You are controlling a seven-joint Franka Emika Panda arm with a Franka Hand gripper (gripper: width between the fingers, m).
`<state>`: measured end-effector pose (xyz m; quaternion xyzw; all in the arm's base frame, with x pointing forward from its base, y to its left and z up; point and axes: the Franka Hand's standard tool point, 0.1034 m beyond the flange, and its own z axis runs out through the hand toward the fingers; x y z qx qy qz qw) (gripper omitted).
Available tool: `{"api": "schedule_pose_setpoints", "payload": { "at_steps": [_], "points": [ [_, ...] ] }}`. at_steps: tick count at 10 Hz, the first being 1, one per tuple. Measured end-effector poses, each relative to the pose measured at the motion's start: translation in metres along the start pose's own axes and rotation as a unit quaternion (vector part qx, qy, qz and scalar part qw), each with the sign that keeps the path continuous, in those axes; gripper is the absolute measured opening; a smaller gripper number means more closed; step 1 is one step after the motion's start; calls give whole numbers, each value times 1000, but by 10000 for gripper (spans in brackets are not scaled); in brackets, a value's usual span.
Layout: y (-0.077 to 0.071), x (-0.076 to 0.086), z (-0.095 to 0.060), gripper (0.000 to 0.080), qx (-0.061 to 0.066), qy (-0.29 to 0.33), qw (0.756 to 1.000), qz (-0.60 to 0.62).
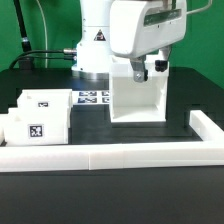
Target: Assemble drawer
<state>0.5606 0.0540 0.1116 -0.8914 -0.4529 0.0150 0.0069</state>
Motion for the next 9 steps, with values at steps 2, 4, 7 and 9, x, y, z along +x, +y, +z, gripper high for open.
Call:
{"api": "schedule_pose_setpoints", "payload": {
  "at_steps": [2, 4, 7, 9],
  "points": [
    [0, 0, 0, 650, 0, 0, 1000, 0],
    [0, 0, 0, 650, 0, 0, 1000, 0],
    [0, 0, -2, 650, 0, -1, 1000, 7],
    [-11, -3, -28, 650, -14, 7, 998, 62]
  ]
}}
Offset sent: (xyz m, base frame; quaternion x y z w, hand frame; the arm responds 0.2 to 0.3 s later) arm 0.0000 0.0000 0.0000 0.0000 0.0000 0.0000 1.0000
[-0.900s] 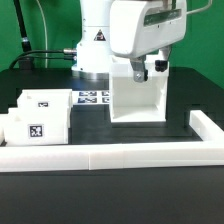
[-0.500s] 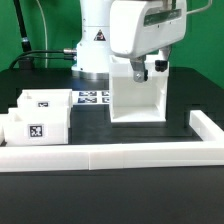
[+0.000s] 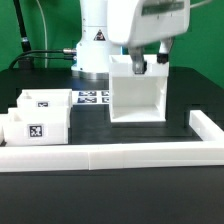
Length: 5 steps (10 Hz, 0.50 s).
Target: Assemble drawer
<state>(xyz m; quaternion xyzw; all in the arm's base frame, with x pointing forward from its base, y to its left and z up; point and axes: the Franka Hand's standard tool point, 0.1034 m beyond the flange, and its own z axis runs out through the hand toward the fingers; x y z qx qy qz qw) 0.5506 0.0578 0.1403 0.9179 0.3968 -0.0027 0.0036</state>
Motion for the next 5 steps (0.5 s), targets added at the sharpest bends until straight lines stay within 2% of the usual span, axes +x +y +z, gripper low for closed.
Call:
{"api": "schedule_pose_setpoints", "payload": {
  "at_steps": [2, 3, 5],
  "points": [
    [-23, -13, -12, 650, -4, -3, 997, 71],
    [-30, -18, -13, 650, -5, -3, 997, 75],
    [-28, -18, -10, 650, -3, -3, 997, 75]
  ]
}}
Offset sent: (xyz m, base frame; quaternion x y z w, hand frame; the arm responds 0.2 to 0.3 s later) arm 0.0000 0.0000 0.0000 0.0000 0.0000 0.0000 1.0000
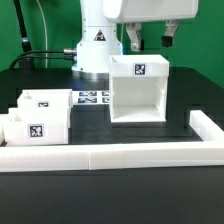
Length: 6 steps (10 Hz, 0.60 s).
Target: Assemble drawer
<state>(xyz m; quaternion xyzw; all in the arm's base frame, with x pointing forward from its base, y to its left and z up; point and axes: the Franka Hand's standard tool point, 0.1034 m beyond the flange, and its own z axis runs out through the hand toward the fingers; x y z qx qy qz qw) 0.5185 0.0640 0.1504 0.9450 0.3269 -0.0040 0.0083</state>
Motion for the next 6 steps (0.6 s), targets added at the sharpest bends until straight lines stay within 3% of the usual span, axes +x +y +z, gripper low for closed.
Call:
{"api": "schedule_pose_setpoints", "payload": {
  "at_steps": [3, 4, 5, 6],
  "points": [
    [-2, -1, 0, 650, -2, 4, 1000, 19],
    [-11, -11, -2, 650, -13, 25, 995, 93],
    [-28, -26, 0, 650, -12, 19, 989, 144],
    [-40, -29, 5, 650, -8, 13, 983, 181]
  ]
}}
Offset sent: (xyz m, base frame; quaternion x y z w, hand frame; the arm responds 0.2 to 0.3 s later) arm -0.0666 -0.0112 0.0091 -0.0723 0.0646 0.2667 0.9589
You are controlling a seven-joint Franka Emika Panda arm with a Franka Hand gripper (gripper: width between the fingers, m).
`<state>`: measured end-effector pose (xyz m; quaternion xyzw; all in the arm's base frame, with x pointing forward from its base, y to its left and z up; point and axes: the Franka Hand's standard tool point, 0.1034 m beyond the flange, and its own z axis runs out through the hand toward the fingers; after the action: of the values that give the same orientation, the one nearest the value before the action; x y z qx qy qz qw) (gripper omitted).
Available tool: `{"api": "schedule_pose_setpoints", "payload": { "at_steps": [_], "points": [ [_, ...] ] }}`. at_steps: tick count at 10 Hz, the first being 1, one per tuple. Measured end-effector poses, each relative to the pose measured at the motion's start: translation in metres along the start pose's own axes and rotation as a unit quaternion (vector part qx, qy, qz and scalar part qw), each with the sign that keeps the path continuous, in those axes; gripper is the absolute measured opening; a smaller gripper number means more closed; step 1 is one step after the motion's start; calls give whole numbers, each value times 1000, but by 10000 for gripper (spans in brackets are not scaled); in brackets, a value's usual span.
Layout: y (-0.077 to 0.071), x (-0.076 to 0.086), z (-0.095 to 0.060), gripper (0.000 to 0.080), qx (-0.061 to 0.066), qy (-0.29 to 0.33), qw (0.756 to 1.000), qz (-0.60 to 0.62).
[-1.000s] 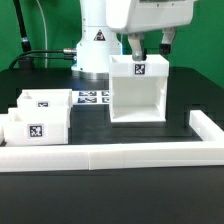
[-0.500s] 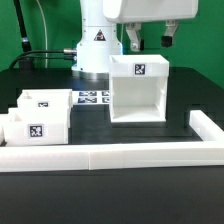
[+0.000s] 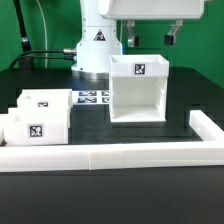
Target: Assemble drawer
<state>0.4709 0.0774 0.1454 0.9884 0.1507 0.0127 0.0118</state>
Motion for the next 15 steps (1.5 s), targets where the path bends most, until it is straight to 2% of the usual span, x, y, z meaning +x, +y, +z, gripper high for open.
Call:
{"api": "schedule_pose_setpoints", "payload": {
  "at_steps": [1, 2, 8, 10, 11, 13, 15],
  "points": [
    [-7, -5, 4, 650, 3, -6, 999, 34],
    [-11, -8, 6, 650, 21, -10, 998, 62],
    [-12, -9, 7, 650, 20, -6, 996, 81],
    [-26, -26, 18, 650, 21, -12, 991, 132],
    [-31, -30, 21, 650, 27, -17, 989, 147],
    [-33, -35, 27, 650, 34, -25, 986, 160],
    [-37, -40, 36, 650, 35, -31, 986, 160]
  ]
}}
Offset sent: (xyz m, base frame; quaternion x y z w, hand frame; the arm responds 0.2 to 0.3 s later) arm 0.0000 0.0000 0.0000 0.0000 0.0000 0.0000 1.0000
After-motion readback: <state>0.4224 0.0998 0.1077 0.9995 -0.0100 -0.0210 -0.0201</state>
